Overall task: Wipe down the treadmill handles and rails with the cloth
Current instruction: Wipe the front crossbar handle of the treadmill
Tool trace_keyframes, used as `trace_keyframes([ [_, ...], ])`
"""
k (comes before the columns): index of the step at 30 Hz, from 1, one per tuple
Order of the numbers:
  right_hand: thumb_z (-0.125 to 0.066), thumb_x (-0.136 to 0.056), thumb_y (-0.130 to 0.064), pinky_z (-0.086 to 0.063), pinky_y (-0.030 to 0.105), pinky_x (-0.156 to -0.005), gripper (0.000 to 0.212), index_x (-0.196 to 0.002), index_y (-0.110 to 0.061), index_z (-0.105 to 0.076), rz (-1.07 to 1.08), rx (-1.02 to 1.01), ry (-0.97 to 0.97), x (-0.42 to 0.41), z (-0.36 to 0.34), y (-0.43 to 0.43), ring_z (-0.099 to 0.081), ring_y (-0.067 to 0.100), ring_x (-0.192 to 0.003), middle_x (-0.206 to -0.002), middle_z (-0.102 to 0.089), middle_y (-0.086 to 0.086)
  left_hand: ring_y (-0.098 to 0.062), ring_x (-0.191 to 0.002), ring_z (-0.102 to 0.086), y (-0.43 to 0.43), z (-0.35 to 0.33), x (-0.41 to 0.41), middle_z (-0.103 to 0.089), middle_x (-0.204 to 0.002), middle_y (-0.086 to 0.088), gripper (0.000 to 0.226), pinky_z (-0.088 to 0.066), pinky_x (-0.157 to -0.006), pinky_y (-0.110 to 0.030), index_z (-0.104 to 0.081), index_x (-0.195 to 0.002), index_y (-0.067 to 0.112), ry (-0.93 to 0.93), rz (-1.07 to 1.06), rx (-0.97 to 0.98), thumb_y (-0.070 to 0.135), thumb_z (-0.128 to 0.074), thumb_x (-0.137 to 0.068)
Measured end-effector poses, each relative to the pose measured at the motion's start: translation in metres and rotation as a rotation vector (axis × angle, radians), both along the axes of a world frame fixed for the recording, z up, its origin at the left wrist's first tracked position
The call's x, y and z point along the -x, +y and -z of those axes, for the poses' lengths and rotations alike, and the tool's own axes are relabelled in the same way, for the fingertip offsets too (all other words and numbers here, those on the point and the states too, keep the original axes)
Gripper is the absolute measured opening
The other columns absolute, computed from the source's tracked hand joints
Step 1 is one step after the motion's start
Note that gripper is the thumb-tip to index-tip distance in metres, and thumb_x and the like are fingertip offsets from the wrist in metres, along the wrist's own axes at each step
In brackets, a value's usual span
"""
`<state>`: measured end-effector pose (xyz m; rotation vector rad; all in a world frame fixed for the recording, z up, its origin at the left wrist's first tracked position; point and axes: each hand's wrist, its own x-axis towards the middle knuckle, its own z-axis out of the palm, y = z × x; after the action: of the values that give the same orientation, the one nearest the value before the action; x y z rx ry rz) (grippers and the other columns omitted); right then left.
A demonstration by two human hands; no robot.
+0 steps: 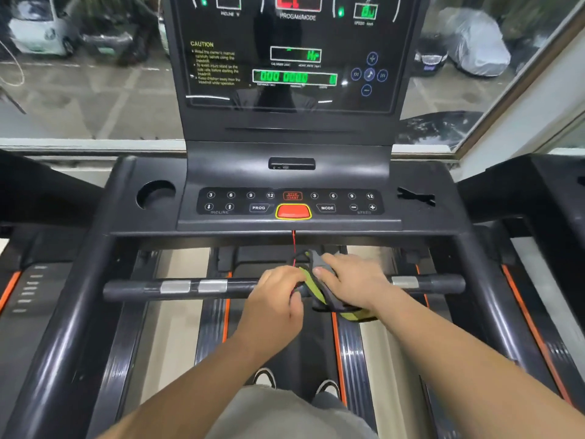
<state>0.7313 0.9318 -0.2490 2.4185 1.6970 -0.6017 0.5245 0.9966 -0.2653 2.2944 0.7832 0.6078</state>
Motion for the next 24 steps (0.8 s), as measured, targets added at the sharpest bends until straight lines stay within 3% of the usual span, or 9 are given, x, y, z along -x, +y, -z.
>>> trace_keyframes([
  [6,-0.036,-0.099,-0.054,-0.045,0.043,-0.075,0.039,-0.102,-0.026,-0.062,0.102,-0.381,-0.178,-0.013,0.025,-0.054,-0.063,0.028,-0.092,-0.096,-0.065,-0.004,-0.019,-0.111,-0.058,-0.021,-0.006,-0.046,-0.068,-0.112,0.004,0.032,-0.044,-0.104,-0.032,-0.071,-0.104,0.018,0.047,0.116,-0.122,0.000,-0.067,-0.078],
  [10,-0.038,-0.098,-0.050,-0.041,0.043,-0.075,0.034,-0.098,-0.026,-0.061,0.238,-0.416,-0.310,-0.084,0.030,-0.115,-0.059,0.026,-0.092,-0.094,-0.063,-0.004,-0.017,-0.114,-0.055,-0.042,-0.011,-0.085,-0.068,-0.115,0.005,0.032,-0.039,-0.112,-0.037,-0.069,-0.107,0.020,0.083,0.204,-0.109,0.003,-0.065,-0.080],
  [13,-0.032,-0.100,-0.052,-0.044,0.043,-0.073,0.043,-0.099,-0.022,-0.063,0.261,-0.376,-0.360,-0.128,0.033,-0.139,-0.059,0.030,-0.093,-0.095,-0.062,-0.001,-0.014,-0.111,-0.054,-0.063,-0.017,-0.109,-0.064,-0.111,0.008,0.034,-0.033,-0.117,-0.048,-0.065,-0.104,0.025,0.088,0.249,-0.115,0.001,-0.065,-0.079],
  [16,-0.031,-0.105,-0.045,-0.044,0.042,-0.071,0.042,-0.099,-0.018,-0.063,0.262,-0.437,-0.429,-0.128,0.041,-0.140,-0.057,0.032,-0.088,-0.093,-0.061,0.004,-0.016,-0.117,-0.055,-0.074,-0.015,-0.115,-0.062,-0.119,0.009,0.043,-0.028,-0.121,-0.051,-0.064,-0.114,0.026,0.057,0.264,-0.088,0.000,-0.064,-0.079],
  [19,-0.044,-0.105,-0.035,-0.040,0.045,-0.072,0.032,-0.090,-0.013,-0.061,0.339,-0.601,-0.498,-0.103,0.041,-0.133,-0.052,0.032,-0.079,-0.084,-0.055,0.007,-0.016,-0.121,-0.055,-0.075,-0.007,-0.109,-0.062,-0.122,0.010,0.045,-0.031,-0.121,-0.055,-0.067,-0.117,0.025,0.096,0.188,-0.044,0.000,-0.067,-0.080],
  [21,-0.046,-0.103,-0.036,-0.042,0.049,-0.080,0.027,-0.092,-0.014,-0.060,0.394,-0.562,-0.480,-0.083,0.041,-0.120,-0.052,0.031,-0.082,-0.086,-0.054,0.008,-0.016,-0.123,-0.055,-0.074,0.000,-0.096,-0.064,-0.123,0.009,0.037,-0.033,-0.119,-0.056,-0.071,-0.115,0.022,0.114,0.102,-0.025,0.004,-0.067,-0.083],
  [24,-0.042,-0.101,-0.044,-0.037,0.055,-0.098,0.029,-0.104,-0.020,-0.059,0.366,-0.439,-0.352,-0.046,0.045,-0.094,-0.055,0.031,-0.097,-0.101,-0.058,0.007,-0.015,-0.116,-0.058,-0.070,0.006,-0.066,-0.067,-0.112,0.010,0.027,-0.039,-0.115,-0.047,-0.072,-0.109,0.020,0.104,-0.022,-0.021,0.014,-0.057,-0.087],
])
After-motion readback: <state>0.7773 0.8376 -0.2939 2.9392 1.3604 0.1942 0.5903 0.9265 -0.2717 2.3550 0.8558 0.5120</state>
